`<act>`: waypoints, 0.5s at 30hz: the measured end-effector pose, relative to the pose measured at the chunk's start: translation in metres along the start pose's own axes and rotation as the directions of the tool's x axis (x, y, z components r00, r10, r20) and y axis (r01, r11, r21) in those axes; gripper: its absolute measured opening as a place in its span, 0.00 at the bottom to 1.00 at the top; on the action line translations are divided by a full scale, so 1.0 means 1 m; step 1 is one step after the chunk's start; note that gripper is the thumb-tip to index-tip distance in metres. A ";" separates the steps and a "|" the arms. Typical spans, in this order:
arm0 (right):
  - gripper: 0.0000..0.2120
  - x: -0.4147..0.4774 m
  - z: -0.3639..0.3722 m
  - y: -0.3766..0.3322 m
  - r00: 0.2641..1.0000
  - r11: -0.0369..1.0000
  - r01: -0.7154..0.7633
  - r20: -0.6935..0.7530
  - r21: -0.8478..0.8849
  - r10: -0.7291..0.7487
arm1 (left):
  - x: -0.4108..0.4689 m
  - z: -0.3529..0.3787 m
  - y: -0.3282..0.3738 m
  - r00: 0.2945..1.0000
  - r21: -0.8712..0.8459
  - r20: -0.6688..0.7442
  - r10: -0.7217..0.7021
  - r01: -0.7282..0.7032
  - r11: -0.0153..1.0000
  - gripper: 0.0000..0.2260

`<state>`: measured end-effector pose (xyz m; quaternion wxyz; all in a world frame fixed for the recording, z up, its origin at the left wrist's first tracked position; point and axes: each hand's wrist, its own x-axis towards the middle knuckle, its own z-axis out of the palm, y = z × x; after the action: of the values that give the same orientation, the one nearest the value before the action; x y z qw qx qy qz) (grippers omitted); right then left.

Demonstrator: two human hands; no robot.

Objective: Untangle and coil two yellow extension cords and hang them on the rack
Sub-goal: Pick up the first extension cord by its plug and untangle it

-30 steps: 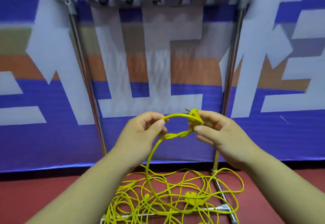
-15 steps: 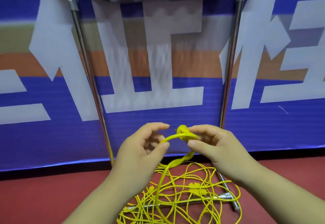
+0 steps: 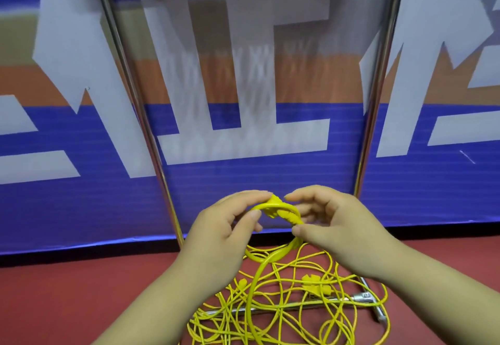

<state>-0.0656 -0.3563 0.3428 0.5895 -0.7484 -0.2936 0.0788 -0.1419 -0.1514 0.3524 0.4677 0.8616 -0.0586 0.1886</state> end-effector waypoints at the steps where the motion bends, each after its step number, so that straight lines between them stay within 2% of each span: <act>1: 0.20 0.002 0.000 0.001 1.000 1.000 0.006 -0.016 0.007 -0.006 | 0.002 0.001 -0.003 1.000 0.013 0.013 -0.012 0.012 1.000 0.17; 7: 0.16 0.007 -0.008 0.006 0.996 0.995 0.047 -0.074 -0.091 -0.054 | 0.009 0.008 -0.012 0.993 -0.052 0.104 -0.058 0.063 0.997 0.15; 15: 0.15 0.003 -0.015 0.007 0.988 0.969 0.126 -0.059 -0.213 -0.141 | 0.015 0.016 -0.012 0.985 -0.251 0.078 -0.154 0.169 0.953 0.10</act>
<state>-0.0533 -0.3682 0.3413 0.5222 -0.7870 -0.3279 -0.0201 -0.1203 -0.1574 0.3411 0.5870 0.8009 -0.0253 0.1158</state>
